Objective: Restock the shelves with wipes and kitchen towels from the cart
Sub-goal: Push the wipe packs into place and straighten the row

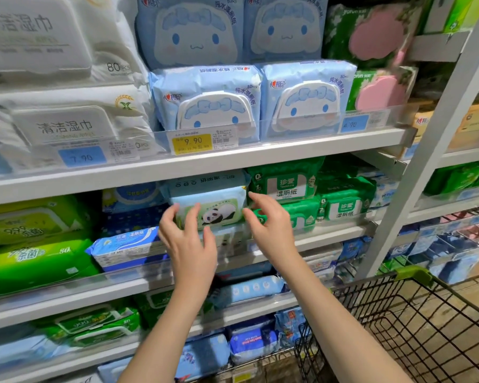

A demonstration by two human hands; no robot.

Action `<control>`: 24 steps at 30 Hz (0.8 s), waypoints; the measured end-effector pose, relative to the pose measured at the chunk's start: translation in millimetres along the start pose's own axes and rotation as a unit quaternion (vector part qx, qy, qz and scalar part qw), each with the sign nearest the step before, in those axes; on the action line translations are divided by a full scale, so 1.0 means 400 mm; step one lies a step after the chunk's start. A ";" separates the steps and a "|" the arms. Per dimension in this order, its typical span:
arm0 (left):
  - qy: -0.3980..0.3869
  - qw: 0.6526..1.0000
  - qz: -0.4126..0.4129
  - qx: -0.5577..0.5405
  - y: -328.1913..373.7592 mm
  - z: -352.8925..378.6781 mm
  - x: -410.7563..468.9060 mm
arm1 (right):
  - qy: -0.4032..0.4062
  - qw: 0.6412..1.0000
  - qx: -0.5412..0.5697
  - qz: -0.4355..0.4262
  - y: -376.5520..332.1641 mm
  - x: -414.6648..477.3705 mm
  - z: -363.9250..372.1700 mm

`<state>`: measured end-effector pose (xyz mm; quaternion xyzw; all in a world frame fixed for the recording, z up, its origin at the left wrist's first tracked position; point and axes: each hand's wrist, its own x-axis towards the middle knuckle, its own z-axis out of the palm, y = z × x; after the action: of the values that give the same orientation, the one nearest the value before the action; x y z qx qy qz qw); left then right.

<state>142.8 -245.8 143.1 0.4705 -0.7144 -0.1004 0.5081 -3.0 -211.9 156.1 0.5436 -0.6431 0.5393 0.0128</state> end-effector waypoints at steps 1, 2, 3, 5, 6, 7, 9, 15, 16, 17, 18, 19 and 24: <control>-0.006 1.000 -0.016 -0.021 -0.004 -0.007 0.003 | -0.019 1.000 0.010 0.001 -0.010 -0.001 0.012; -0.020 0.998 -0.029 -0.047 -0.010 -0.012 0.006 | -0.024 1.000 0.014 0.006 -0.015 -0.003 0.021; -0.037 0.996 -0.037 -0.068 -0.015 -0.016 0.007 | -0.025 0.999 0.017 0.013 -0.017 -0.006 0.029; -0.055 0.995 -0.037 -0.081 -0.024 -0.017 0.008 | -0.026 0.999 0.021 0.026 -0.022 -0.012 0.038; -0.058 0.995 -0.031 -0.078 -0.028 -0.016 0.009 | -0.026 0.999 0.023 0.031 -0.025 -0.014 0.041; -0.063 0.995 -0.026 -0.075 -0.031 -0.016 0.010 | -0.023 0.999 0.023 0.033 -0.030 -0.015 0.044; -0.074 0.994 -0.022 -0.073 -0.039 -0.018 0.011 | -0.014 0.999 0.015 0.034 -0.037 -0.014 0.051; -0.088 0.994 -0.019 -0.061 -0.030 -0.024 0.012 | -0.041 0.999 -0.004 0.029 -0.035 -0.010 0.056; -0.096 0.994 -0.020 -0.053 -0.026 -0.026 0.013 | -0.045 0.999 -0.007 0.028 -0.034 -0.009 0.058; -0.104 0.994 -0.016 -0.043 -0.023 -0.030 0.014 | -0.046 0.998 -0.016 0.026 -0.034 -0.008 0.058; -0.111 0.993 -0.010 -0.031 -0.023 -0.036 0.015 | -0.044 0.998 -0.029 0.023 -0.034 -0.008 0.058; -0.119 0.993 -0.004 -0.020 -0.024 -0.045 0.017 | -0.040 0.998 -0.045 0.020 -0.035 -0.010 0.058; -0.172 0.984 -0.014 -0.040 -0.032 -0.092 0.020 | -0.019 0.998 -0.054 0.037 -0.044 -0.037 0.067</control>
<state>180.1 -246.5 157.2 0.4356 -0.7797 -0.2158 0.3947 30.8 -217.7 147.8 0.5281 -0.6910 0.4934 0.0106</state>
